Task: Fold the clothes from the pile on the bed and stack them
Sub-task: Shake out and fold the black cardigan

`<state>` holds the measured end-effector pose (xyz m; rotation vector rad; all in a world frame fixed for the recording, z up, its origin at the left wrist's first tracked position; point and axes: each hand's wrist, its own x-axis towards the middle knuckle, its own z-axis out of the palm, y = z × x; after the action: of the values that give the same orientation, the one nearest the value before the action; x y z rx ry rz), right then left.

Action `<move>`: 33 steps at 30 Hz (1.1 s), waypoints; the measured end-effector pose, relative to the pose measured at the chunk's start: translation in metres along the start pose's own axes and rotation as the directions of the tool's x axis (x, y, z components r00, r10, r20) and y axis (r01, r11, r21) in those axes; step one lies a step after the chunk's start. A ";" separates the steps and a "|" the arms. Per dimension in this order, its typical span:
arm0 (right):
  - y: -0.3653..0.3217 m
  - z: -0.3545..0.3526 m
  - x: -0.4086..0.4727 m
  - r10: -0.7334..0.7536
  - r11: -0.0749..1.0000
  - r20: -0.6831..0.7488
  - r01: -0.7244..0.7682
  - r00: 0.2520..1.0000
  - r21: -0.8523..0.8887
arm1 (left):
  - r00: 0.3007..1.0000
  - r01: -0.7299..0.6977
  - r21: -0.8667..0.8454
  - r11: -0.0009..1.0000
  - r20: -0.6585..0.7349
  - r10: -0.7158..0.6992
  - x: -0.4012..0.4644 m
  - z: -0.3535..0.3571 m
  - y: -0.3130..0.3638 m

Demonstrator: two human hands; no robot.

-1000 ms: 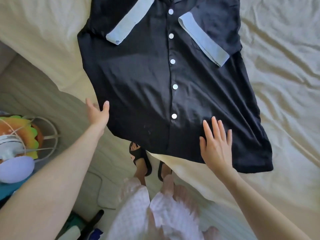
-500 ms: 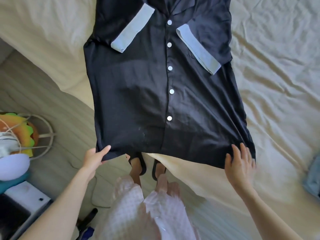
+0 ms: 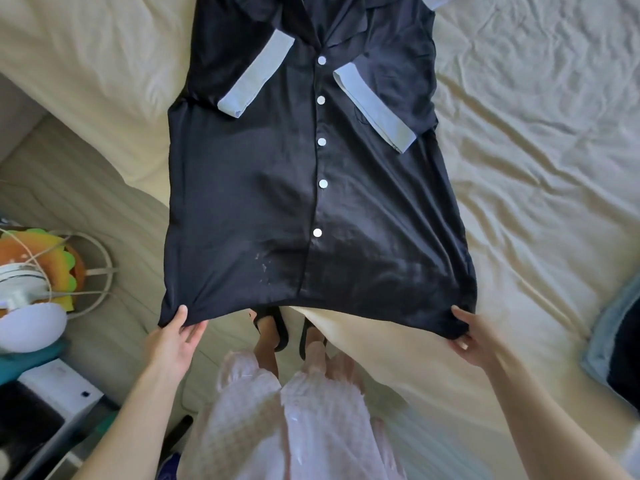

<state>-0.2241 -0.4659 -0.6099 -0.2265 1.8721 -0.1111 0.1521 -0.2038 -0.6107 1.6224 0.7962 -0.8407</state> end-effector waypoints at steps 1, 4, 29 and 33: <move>0.004 -0.003 0.001 0.007 0.999 0.008 -0.007 1.000 0.045 | 1.000 0.000 -0.015 1.000 -0.014 0.000 -0.003 -0.001 0.000; 0.015 -0.012 0.002 0.015 0.989 0.009 -0.016 1.000 0.147 | 0.998 -0.014 -0.027 1.000 -0.069 0.012 -0.010 -0.006 0.001; -0.162 0.053 -0.076 -0.393 0.850 0.139 0.301 0.909 0.433 | 0.954 -0.278 -0.206 0.938 0.051 0.294 -0.066 0.123 0.196; -0.230 0.088 -0.090 -0.447 0.651 0.084 0.260 0.890 0.713 | 0.934 -0.312 -0.227 0.923 0.104 0.342 -0.050 0.178 0.248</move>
<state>-0.0912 -0.6680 -0.5095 -0.0803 1.3855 -1.0005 0.3130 -0.4282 -0.4713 1.4405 0.4748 -0.6033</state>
